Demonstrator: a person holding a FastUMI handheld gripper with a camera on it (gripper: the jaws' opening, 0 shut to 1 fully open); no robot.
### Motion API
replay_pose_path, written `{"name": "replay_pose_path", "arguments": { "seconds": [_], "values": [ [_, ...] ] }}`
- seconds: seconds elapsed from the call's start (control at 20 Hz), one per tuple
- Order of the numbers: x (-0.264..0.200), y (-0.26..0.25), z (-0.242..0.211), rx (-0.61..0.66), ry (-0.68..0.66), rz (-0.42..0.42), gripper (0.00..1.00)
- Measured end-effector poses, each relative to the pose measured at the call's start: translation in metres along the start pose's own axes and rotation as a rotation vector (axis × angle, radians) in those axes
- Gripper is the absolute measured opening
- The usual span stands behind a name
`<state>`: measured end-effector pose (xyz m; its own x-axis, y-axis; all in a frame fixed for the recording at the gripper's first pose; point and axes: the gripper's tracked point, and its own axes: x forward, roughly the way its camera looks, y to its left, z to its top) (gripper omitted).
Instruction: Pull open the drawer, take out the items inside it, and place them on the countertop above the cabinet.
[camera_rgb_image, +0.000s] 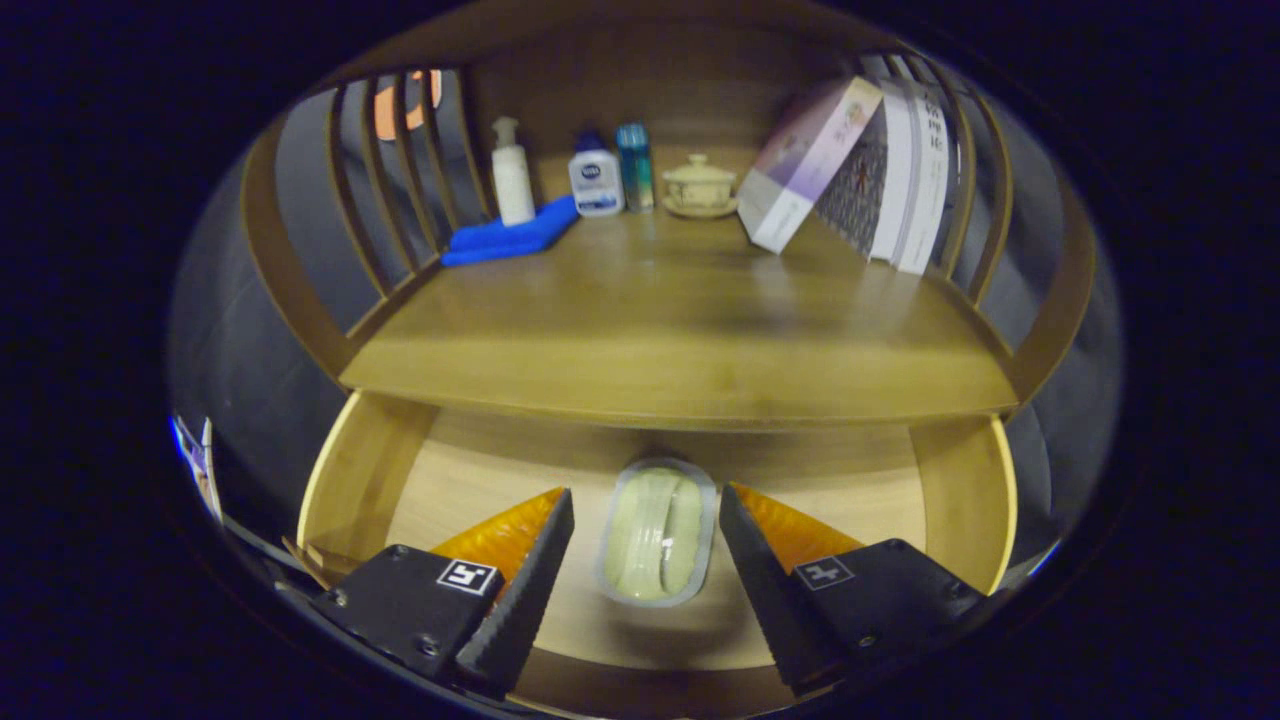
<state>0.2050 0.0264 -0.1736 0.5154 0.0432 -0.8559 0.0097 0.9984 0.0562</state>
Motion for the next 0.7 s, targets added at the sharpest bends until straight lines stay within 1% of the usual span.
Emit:
{"name": "replay_pose_path", "arguments": {
  "seconds": [0.05, 0.15, 0.25, 0.35, 0.45, 0.5, 0.55, 0.7],
  "values": [
    [0.007, 0.001, -0.008, 0.008, 0.049, -0.004, 0.87],
    [0.017, 0.004, -0.024, 0.015, 0.151, -0.011, 0.83],
    [0.022, 0.003, -0.031, 0.009, 0.202, -0.043, 0.78],
    [0.022, 0.000, -0.028, 0.009, 0.206, -0.087, 0.55],
    [0.025, -0.005, -0.025, 0.008, 0.205, -0.101, 0.32],
    [0.024, -0.003, -0.025, 0.006, 0.206, -0.093, 0.26],
    [0.024, -0.004, -0.026, 0.009, 0.205, -0.088, 0.23],
    [0.016, -0.009, -0.029, 0.023, 0.204, -0.081, 0.22]
  ]
}}
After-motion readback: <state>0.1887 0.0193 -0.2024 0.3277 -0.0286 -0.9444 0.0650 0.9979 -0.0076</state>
